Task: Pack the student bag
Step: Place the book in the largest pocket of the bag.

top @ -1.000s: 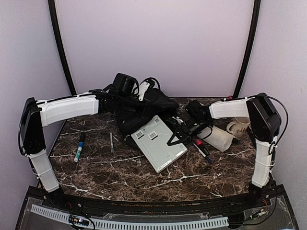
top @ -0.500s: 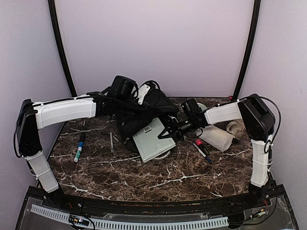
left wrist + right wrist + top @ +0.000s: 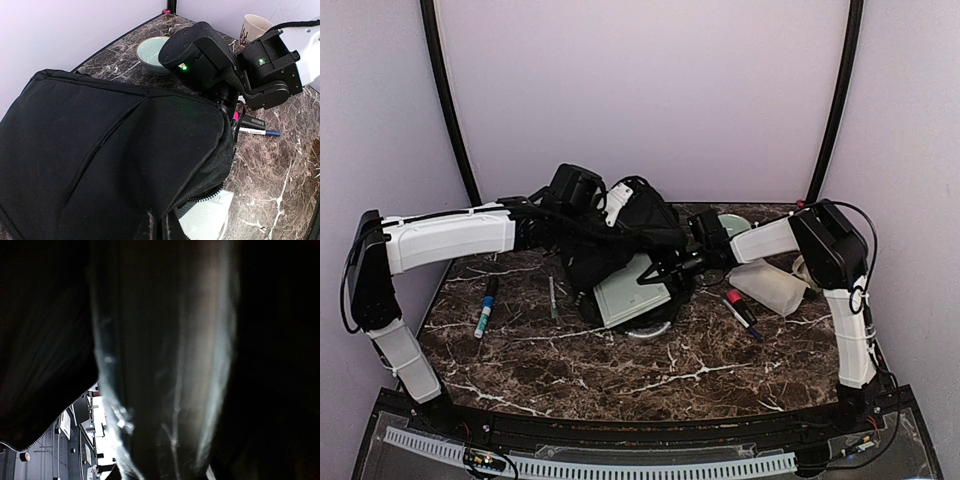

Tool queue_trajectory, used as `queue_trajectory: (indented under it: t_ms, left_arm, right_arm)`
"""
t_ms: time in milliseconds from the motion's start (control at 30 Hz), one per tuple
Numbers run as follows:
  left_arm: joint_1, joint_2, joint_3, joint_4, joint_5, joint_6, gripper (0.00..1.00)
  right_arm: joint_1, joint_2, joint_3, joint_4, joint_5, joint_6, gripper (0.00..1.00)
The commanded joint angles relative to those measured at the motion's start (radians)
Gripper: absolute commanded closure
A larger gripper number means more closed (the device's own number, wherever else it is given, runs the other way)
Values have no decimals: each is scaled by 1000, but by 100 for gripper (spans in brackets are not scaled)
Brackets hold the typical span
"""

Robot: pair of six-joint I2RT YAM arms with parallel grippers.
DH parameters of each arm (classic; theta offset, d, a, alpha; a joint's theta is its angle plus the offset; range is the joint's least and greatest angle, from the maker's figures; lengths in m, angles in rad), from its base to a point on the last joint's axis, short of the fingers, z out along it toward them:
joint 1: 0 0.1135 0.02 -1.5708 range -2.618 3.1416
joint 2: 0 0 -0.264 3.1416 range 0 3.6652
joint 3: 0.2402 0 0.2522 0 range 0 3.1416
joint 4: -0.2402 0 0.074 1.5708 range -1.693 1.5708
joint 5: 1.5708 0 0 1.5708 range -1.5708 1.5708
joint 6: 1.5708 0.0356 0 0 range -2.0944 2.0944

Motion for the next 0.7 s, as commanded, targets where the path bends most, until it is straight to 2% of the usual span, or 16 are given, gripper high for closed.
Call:
queue_trajectory:
  t_ms: [0, 133, 233, 400, 467, 567, 667]
  left_arm:
    - [-16, -122, -17, 118, -23, 34, 100]
    - [-16, -140, -33, 126, -15, 60, 100]
    - [-16, -154, -41, 152, -2, 78, 100]
    - [-16, -150, -24, 161, -31, 105, 100]
    - [-16, -143, -41, 178, -88, 119, 100]
    - [-15, -140, -78, 224, -165, 153, 100]
    - [-15, -155, -112, 275, -179, 170, 100]
  right_arm:
    - [4, -1, 29, 71, 52, -19, 92]
    - [4, -25, 23, 32, 81, -63, 89]
    - [8, -20, 37, 55, 84, -67, 77]
    - [9, -69, 70, -109, 131, -253, 55]
    - [8, -128, 53, -183, 198, -336, 45]
    - [12, -215, 55, -346, 383, -498, 31]
    - [14, -261, 56, -468, 513, -621, 27]
